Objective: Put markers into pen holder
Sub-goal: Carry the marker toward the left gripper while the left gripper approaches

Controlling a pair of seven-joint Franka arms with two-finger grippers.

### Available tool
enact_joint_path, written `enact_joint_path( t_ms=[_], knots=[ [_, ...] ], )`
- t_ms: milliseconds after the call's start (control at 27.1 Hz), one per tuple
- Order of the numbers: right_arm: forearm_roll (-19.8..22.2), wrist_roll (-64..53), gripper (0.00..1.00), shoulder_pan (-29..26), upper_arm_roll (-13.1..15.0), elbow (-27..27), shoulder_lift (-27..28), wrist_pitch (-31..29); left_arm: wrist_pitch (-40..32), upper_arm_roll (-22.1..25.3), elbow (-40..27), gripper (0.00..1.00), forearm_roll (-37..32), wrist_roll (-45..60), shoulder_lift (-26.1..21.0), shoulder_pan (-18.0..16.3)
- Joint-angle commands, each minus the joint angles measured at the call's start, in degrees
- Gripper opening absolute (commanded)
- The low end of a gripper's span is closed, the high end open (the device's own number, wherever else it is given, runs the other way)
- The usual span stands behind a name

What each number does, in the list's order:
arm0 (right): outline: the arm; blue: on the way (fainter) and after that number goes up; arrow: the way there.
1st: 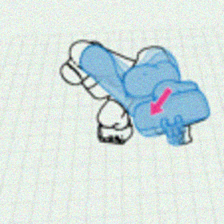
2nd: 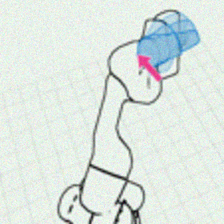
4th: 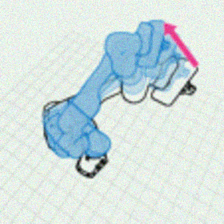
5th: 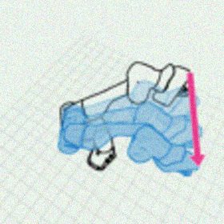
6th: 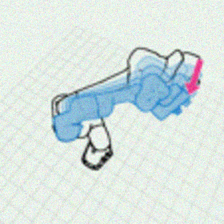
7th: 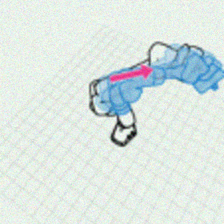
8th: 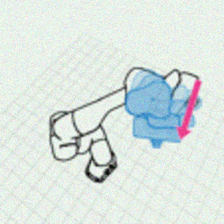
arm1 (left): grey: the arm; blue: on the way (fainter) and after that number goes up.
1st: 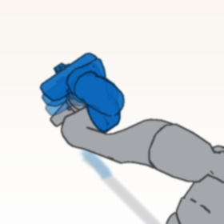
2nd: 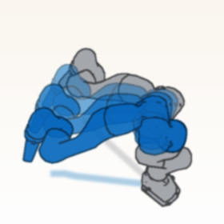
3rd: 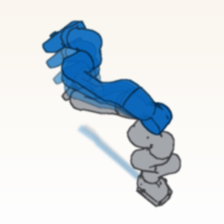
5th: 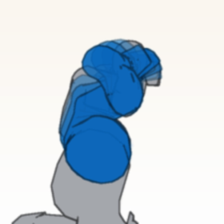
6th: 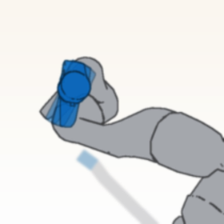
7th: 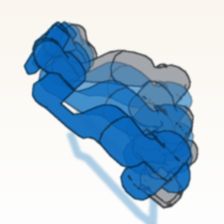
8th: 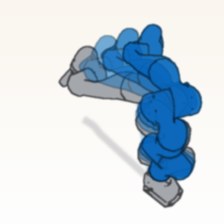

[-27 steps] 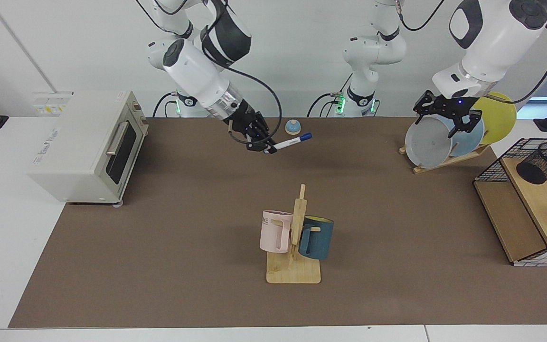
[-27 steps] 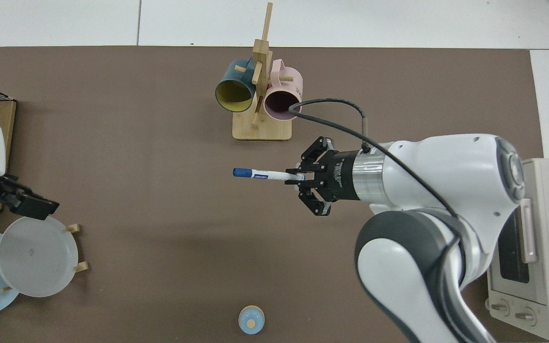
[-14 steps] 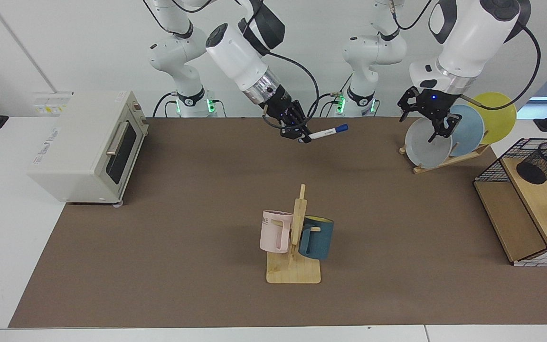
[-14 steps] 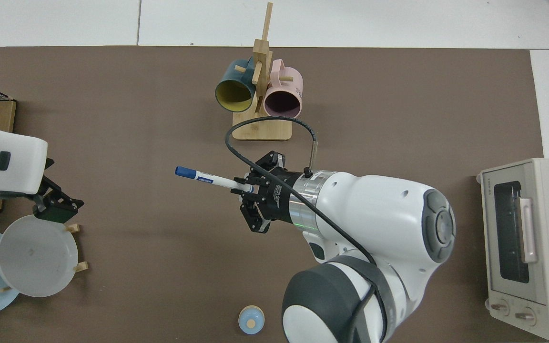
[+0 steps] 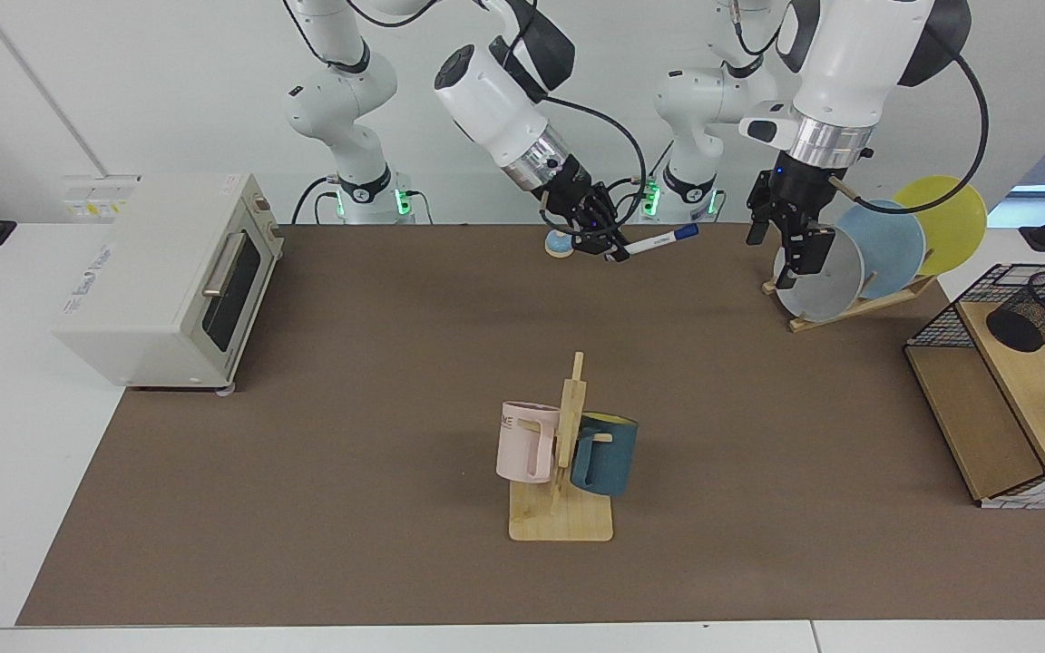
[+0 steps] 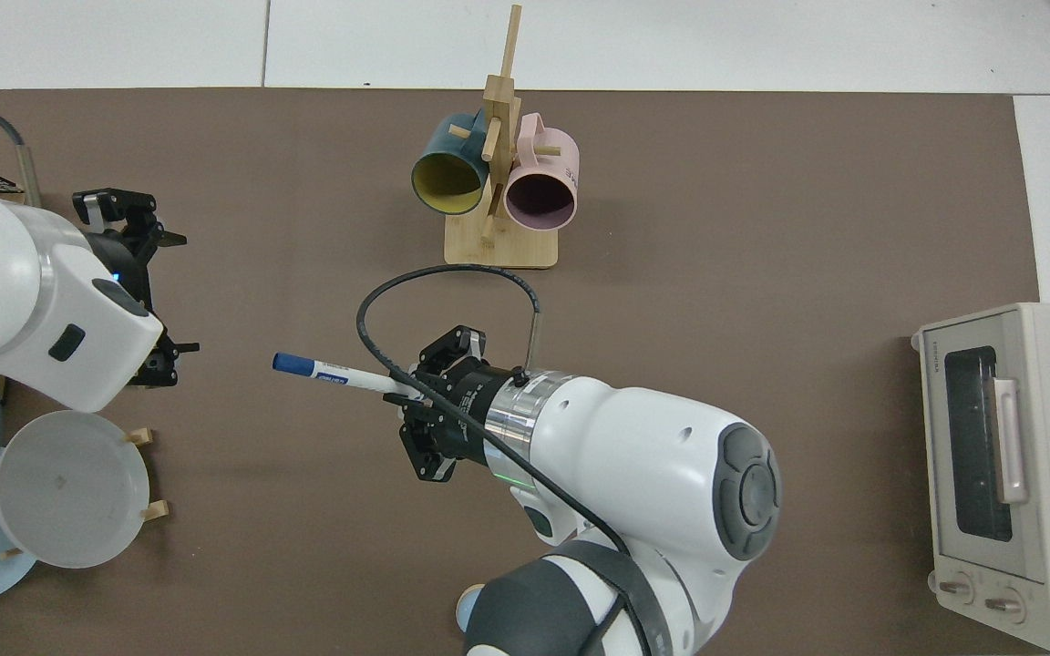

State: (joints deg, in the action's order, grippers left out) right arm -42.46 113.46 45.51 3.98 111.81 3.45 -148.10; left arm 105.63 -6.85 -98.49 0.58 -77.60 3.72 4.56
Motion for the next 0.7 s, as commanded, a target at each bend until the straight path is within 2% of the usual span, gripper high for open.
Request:
enact_joint_path(
  t_ms=[0,148,443,665],
  knots=[
    [-0.3,-16.4,0.0,0.8,0.3,2.1,-0.6,4.0,4.2,-0.5,0.6,1.0,-2.2,-12.0,-0.9,0.5],
    [0.0,-25.4,0.0,0.1,0.4,2.1,-0.6,7.7,3.4,-2.6,0.4,1.0,-2.7,-14.7,-0.7,0.5],
    [-0.3,-24.8,0.0,0.1,0.3,1.4,-0.2,7.5,-3.8,-3.0,-2.1,1.0,-2.0,-14.2,0.3,0.5],
    [-1.4,-18.7,0.0,-0.1,0.3,-0.2,0.5,6.4,-8.2,-3.1,-3.0,1.0,-2.0,-5.4,1.2,0.6]
  ],
)
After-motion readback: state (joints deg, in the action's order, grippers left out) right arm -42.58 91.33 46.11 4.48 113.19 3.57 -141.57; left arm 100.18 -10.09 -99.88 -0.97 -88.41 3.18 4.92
